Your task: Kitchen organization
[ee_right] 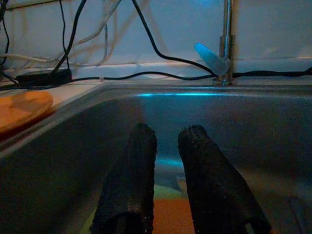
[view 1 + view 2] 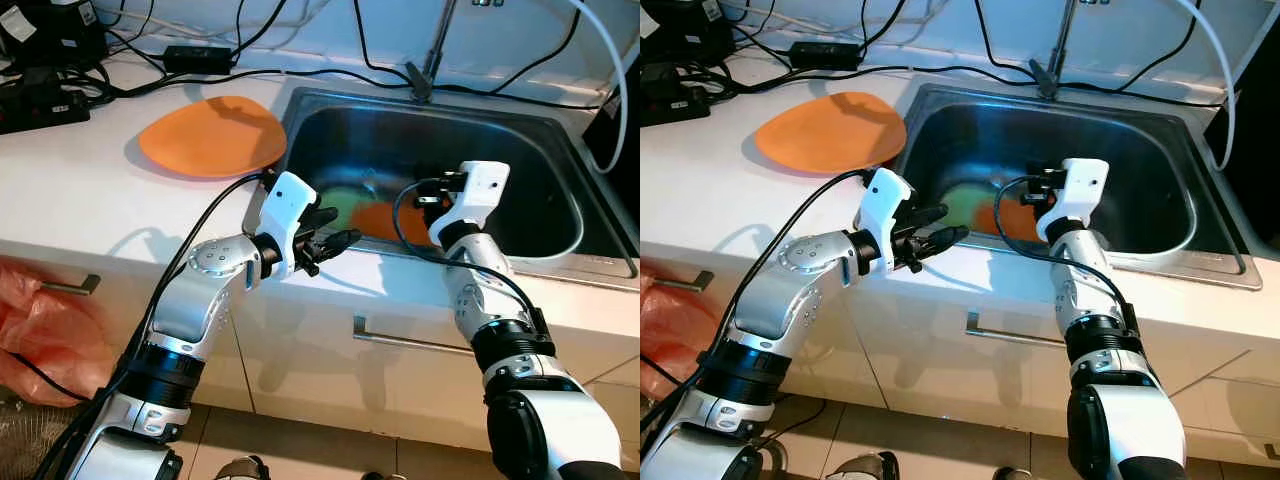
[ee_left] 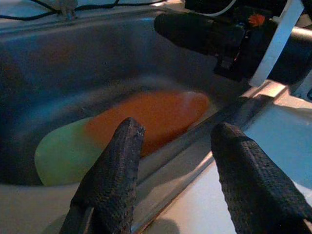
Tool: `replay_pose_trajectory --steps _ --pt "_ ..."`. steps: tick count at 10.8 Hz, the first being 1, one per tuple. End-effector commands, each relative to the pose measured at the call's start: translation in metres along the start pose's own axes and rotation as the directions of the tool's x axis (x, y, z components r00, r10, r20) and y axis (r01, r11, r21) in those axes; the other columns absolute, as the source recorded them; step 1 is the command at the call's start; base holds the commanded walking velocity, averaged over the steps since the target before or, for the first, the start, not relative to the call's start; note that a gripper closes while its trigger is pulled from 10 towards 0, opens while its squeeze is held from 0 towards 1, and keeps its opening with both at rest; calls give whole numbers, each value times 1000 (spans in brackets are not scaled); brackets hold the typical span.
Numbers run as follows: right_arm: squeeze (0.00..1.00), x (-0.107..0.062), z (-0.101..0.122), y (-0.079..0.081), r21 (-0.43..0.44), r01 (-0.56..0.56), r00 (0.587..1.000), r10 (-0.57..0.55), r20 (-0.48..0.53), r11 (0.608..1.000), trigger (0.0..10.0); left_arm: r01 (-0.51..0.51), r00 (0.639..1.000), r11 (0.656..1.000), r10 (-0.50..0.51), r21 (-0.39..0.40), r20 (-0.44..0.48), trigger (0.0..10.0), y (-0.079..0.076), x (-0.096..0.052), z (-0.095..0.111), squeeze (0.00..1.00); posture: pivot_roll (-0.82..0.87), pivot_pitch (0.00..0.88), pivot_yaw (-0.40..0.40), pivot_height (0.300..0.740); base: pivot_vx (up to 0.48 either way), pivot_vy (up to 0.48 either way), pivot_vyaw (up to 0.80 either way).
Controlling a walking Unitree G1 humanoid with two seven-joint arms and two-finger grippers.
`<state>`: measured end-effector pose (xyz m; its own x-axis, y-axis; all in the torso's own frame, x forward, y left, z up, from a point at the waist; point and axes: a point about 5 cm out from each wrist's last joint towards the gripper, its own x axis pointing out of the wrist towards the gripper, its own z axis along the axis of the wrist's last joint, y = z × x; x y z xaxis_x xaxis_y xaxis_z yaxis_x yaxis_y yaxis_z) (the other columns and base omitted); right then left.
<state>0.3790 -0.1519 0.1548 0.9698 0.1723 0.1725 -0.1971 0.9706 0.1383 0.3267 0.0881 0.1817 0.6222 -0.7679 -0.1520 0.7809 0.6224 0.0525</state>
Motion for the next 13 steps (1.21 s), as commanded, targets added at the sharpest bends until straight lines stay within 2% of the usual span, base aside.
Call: replay_pose_trajectory --steps 1,4,6,8,9,10,11,13 --pt "0 1 2 -1 -15 -7 1000 7 2 1000 10000 15 1000 1000 -15 9 -5 10000 -4 0 1 0 67 64 -48 740 0 0 0" --pt "0 1 2 -1 -9 -5 1000 5 3 1000 10000 8 1000 1000 -8 6 -4 10000 -3 0 0 0 64 66 -47 740 0 0 0" --pt "0 1 2 2 1 -17 1000 17 10 1000 10000 -39 999 999 39 16 20 10000 1 0 3 0 66 67 -47 740 0 0 0" --pt "0 2 5 6 17 -42 999 41 30 999 10000 -146 987 989 145 6 73 10000 13 -1 10 0 63 67 -47 740 0 0 0" --pt "0 2 5 7 19 -47 998 46 32 999 10000 -254 960 967 254 -9 116 10000 26 -3 18 0 63 66 -48 740 0 0 0" --pt "0 1 4 8 24 -51 998 51 30 998 10000 -453 867 888 460 -84 192 10000 54 -16 32 0 63 66 -48 740 0 0 0" --pt "0 1 3 9 26 -56 998 56 29 998 10000 -552 795 823 568 -135 214 10000 72 -28 36 0 65 66 -47 740 0 0 0" --pt "0 1 3 10 31 -62 998 61 28 998 10000 -681 675 702 712 -209 194 10000 96 -52 31 0 68 65 -48 740 0 0 0"
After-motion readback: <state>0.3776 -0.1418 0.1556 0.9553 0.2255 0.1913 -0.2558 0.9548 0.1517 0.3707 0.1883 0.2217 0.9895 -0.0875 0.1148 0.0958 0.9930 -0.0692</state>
